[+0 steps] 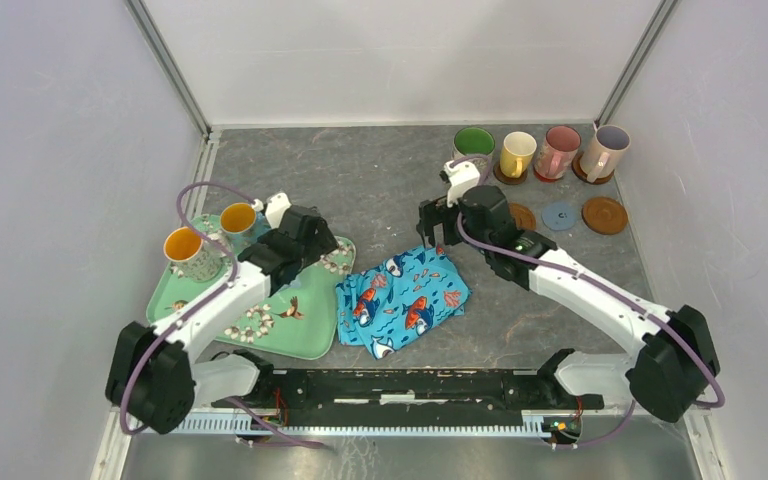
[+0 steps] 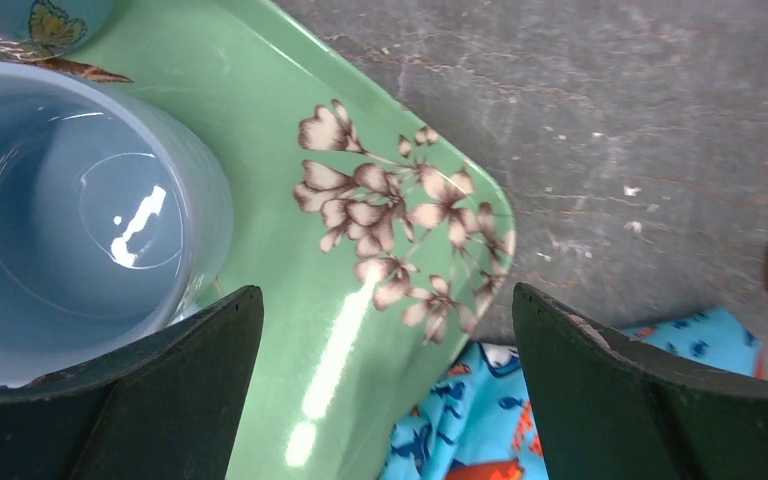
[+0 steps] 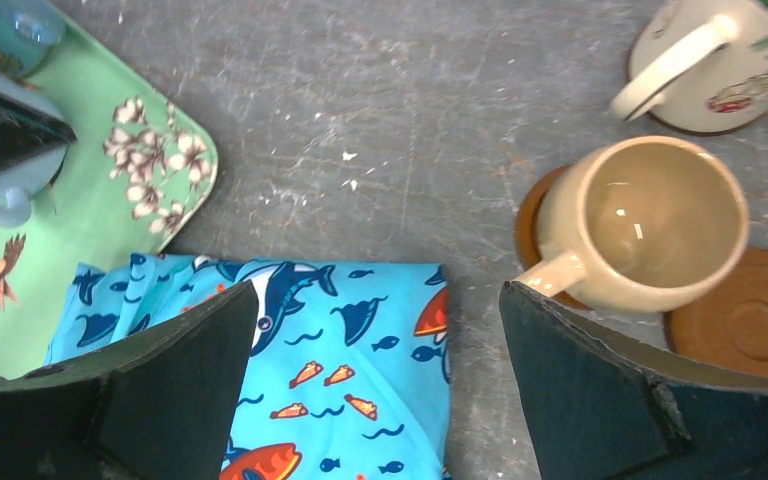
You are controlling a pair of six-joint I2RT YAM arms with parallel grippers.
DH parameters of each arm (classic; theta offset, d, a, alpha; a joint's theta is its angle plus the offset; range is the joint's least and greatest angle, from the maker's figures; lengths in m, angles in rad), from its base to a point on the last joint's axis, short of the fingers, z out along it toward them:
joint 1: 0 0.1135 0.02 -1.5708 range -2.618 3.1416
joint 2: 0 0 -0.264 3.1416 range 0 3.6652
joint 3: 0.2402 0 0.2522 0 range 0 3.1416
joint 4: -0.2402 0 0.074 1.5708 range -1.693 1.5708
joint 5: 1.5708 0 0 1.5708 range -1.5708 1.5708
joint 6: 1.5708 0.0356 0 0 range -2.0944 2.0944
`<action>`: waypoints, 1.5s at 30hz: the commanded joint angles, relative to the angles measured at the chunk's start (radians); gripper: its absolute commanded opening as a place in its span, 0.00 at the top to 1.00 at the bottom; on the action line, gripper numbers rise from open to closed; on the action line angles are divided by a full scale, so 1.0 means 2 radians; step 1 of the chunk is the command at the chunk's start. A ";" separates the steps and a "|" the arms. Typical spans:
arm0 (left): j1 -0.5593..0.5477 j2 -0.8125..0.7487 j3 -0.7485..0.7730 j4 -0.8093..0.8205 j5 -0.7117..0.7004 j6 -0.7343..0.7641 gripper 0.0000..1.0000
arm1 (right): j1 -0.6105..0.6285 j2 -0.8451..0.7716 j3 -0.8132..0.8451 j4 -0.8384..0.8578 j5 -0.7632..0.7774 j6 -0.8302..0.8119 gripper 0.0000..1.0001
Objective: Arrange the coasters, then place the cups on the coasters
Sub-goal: Pick up the cup from the tray.
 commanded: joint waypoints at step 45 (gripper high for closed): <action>-0.001 -0.279 0.188 -0.063 -0.112 0.126 0.00 | 0.256 0.479 0.406 0.060 -0.039 -0.105 0.19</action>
